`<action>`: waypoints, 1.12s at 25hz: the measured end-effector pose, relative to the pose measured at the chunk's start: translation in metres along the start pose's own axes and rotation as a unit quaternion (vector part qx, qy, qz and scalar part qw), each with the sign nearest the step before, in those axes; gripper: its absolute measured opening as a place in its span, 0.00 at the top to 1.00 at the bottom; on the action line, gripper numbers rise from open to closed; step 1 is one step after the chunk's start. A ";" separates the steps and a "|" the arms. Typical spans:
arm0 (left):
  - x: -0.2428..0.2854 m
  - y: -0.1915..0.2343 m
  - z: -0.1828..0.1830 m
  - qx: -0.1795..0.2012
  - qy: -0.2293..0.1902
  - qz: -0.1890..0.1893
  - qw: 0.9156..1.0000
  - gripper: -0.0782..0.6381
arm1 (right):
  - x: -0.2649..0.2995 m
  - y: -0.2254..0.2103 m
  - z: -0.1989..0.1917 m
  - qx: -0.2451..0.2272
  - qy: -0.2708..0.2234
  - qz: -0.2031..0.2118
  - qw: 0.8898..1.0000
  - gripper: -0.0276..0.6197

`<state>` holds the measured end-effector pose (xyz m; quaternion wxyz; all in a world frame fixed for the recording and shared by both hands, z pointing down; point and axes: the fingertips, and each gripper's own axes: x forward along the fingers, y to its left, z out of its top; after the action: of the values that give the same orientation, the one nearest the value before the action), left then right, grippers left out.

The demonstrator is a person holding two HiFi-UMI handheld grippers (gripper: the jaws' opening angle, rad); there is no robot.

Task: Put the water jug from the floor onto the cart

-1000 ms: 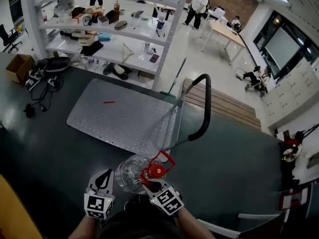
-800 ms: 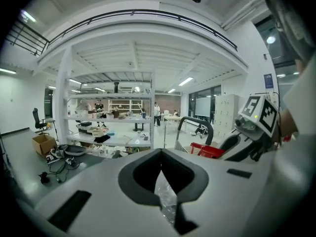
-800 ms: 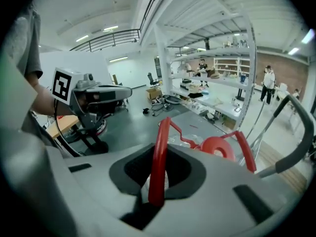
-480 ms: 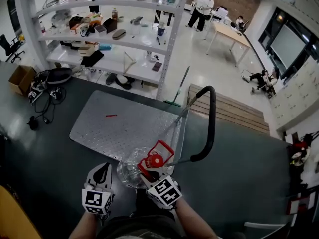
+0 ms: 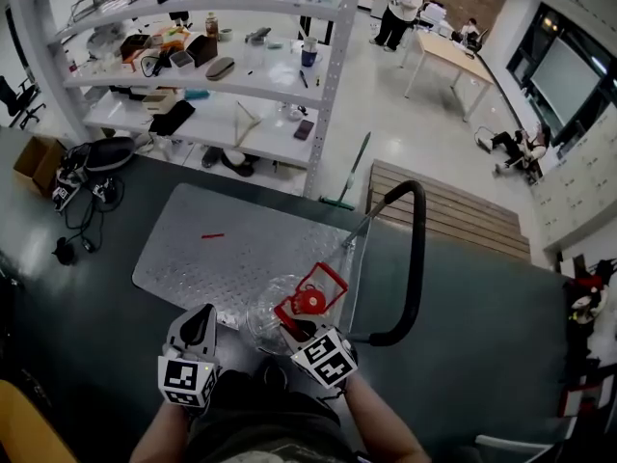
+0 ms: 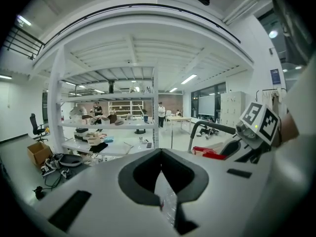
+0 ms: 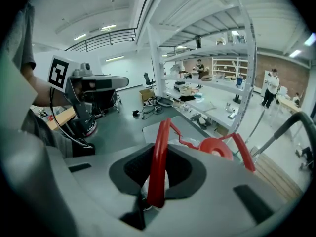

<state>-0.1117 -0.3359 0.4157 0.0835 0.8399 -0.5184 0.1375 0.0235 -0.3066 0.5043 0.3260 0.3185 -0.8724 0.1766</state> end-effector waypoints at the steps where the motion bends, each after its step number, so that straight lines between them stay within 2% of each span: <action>1: 0.008 0.004 0.000 0.001 0.001 -0.001 1.000 0.88 | 0.003 -0.009 0.001 0.001 0.003 -0.006 1.000 0.90; 6: 0.054 0.026 0.002 -0.008 0.005 -0.018 1.000 0.88 | 0.027 -0.053 0.008 0.008 0.023 -0.039 0.999 0.90; 11: 0.113 0.047 0.004 0.017 0.016 -0.064 0.998 0.88 | 0.053 -0.105 0.020 0.023 0.042 -0.078 0.996 0.90; 13: 0.140 0.059 0.004 0.016 0.022 -0.082 0.996 0.88 | 0.067 -0.125 0.025 0.035 0.050 -0.095 0.994 0.90; 19: 0.204 0.100 0.006 0.004 0.041 -0.121 0.992 0.88 | 0.104 -0.179 0.030 0.070 0.089 -0.148 0.983 0.90; 25: 0.254 0.133 0.002 0.019 0.044 -0.138 0.989 0.88 | 0.130 -0.229 0.027 0.086 0.117 -0.187 0.972 0.90; 28: 0.274 0.142 0.000 0.011 0.047 -0.141 0.989 0.88 | 0.137 -0.250 0.032 0.079 0.122 -0.210 0.967 0.90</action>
<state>-0.1224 -0.6319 0.5028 0.1169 0.8980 -0.3889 0.1695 0.0960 -0.5673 0.5995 0.4340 0.4955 -0.7225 0.2101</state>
